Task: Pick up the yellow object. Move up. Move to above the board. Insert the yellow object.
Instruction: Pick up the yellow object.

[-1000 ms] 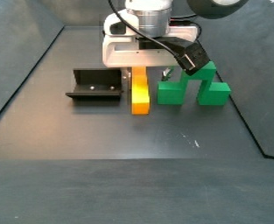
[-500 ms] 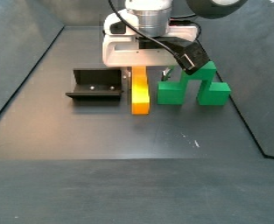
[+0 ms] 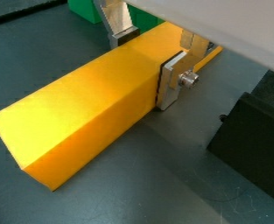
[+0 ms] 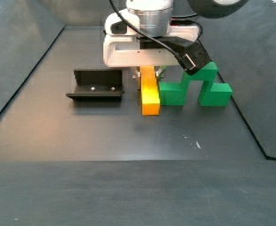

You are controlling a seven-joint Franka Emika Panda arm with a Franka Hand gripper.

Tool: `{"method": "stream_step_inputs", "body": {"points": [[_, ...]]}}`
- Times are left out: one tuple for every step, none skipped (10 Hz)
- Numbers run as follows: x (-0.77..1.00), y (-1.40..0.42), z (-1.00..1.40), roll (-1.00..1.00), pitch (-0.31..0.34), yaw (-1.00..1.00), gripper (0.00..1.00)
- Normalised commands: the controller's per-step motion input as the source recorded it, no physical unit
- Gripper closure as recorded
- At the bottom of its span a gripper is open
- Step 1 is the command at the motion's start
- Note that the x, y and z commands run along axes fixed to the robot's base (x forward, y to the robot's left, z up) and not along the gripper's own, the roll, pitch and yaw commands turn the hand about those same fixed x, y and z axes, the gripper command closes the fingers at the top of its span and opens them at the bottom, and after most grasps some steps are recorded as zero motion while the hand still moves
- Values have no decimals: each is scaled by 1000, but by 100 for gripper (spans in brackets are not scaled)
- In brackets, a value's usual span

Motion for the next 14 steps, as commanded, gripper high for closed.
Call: {"method": "stream_step_inputs", "body": {"points": [[0, 0, 0, 0, 0, 0, 100], [0, 0, 0, 0, 0, 0, 100], [0, 0, 0, 0, 0, 0, 100], [0, 0, 0, 0, 0, 0, 100], [0, 0, 0, 0, 0, 0, 100], [0, 0, 0, 0, 0, 0, 100], [0, 0, 0, 0, 0, 0, 100], [0, 0, 0, 0, 0, 0, 100], [0, 0, 0, 0, 0, 0, 100], [0, 0, 0, 0, 0, 0, 100], [0, 0, 0, 0, 0, 0, 100], [0, 0, 0, 0, 0, 0, 100], [0, 0, 0, 0, 0, 0, 100], [0, 0, 0, 0, 0, 0, 100]]}}
